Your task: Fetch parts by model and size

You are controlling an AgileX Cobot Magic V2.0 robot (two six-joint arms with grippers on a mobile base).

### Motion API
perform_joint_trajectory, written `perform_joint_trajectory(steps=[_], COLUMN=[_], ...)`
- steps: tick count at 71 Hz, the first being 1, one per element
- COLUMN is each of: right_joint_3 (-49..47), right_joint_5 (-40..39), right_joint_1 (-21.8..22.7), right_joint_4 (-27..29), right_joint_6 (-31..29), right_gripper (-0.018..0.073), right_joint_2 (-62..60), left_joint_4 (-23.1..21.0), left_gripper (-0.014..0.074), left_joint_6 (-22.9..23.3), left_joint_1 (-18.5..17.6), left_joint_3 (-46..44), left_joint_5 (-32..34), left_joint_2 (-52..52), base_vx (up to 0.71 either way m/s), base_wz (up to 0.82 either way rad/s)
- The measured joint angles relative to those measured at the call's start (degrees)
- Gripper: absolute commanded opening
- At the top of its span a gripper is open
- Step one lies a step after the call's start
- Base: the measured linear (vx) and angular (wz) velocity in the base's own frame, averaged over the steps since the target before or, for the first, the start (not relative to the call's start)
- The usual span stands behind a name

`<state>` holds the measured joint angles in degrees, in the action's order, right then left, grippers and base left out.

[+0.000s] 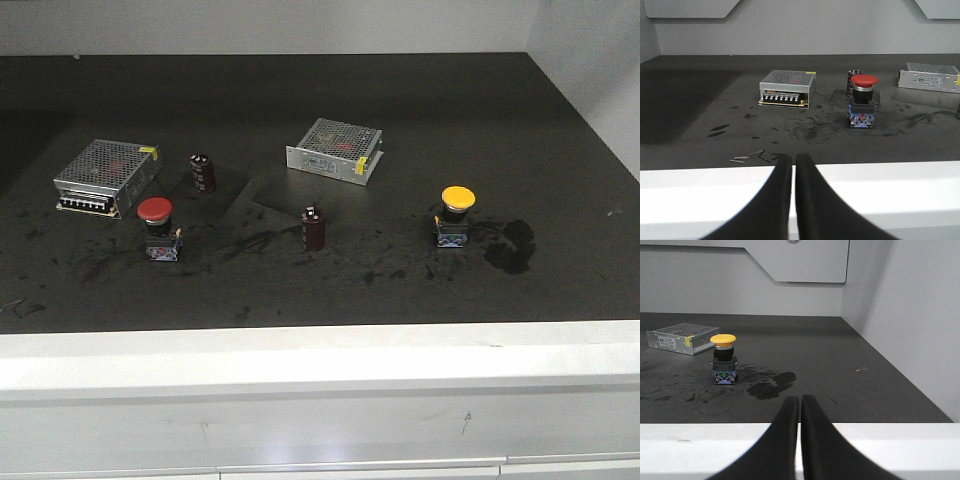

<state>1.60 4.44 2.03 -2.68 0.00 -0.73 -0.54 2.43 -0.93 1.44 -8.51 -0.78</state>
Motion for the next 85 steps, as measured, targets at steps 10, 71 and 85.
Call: perform_joint_trajectory(steps=[10,71,85], right_joint_3=[0.00,0.00,0.00], right_joint_5=[0.00,-0.05,-6.75], right_joint_1=[0.00,0.00,0.00], right_joint_4=[0.00,0.00,0.00], right_joint_6=[0.00,0.00,-0.35], right_gripper=[-0.0009,-0.0009,-0.0009], right_joint_2=[0.00,0.00,0.00], left_joint_4=[0.00,0.00,-0.40], left_gripper=[-0.0006,-0.0006,-0.0006], left_joint_6=[0.00,0.00,0.00], left_joint_1=[0.00,0.00,0.00], left_joint_3=[0.00,0.00,0.00], left_joint_5=[0.00,0.00,5.16], left_joint_2=[0.00,0.00,0.00], base_vx=[0.00,0.00,0.00], base_wz=[0.00,0.00,0.00])
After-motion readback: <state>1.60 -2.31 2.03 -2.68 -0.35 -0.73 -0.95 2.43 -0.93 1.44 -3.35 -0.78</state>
